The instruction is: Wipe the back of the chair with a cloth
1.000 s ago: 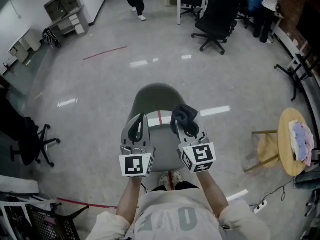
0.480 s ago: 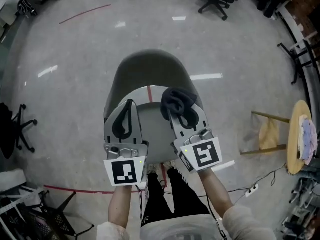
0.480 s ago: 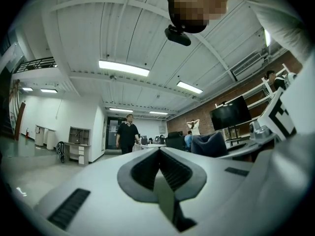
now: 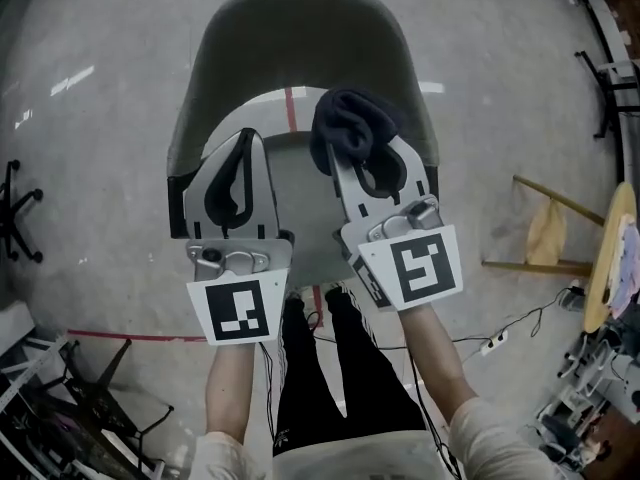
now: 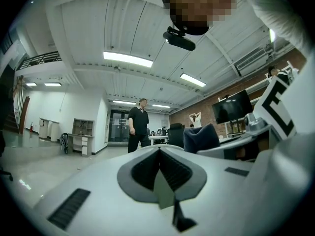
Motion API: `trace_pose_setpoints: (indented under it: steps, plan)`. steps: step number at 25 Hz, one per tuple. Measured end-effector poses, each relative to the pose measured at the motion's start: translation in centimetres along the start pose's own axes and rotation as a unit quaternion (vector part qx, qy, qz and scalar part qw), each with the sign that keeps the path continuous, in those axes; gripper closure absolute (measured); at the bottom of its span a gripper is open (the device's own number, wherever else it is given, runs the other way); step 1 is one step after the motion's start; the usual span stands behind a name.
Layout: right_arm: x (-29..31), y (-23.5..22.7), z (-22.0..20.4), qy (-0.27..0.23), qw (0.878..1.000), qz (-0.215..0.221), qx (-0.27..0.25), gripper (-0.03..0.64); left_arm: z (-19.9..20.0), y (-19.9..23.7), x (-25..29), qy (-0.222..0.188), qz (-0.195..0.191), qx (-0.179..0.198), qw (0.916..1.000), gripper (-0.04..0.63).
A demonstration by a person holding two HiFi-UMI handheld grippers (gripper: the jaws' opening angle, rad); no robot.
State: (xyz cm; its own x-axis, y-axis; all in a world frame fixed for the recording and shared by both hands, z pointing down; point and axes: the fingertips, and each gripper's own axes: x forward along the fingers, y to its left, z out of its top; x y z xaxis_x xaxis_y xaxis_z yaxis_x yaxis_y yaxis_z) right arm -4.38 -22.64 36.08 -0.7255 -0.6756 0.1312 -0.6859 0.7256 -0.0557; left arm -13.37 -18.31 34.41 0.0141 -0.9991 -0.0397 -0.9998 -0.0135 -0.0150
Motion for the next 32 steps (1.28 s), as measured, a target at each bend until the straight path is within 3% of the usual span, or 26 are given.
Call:
trace_pose_setpoints:
  steps: [9, 15, 19, 24, 32]
  plan:
    - [3.4, -0.6, -0.3, 0.002, 1.0, -0.001, -0.026, 0.558, 0.6, 1.1, 0.8, -0.013, -0.003, 0.013, 0.9998, 0.583]
    - [10.9, 3.6, 0.2, -0.008, 0.998, 0.066, -0.021, 0.558, -0.9, 2.9, 0.7, 0.002, 0.019, -0.034, 0.9992, 0.583]
    - [15.8, 5.3, 0.7, -0.006, 0.995, 0.096, -0.018, 0.558, -0.7, 3.3, 0.2, 0.008, 0.014, -0.018, 0.9997, 0.583]
    - [19.6, 5.9, -0.9, 0.023, 0.994, 0.1, -0.039, 0.558, -1.1, 4.7, -0.1, 0.011, 0.02, -0.019, 0.9995, 0.583]
    - [20.6, 4.5, -1.3, 0.035, 0.995, 0.08, -0.054, 0.558, -1.6, 5.3, 0.4, 0.016, 0.028, -0.013, 0.9994, 0.583]
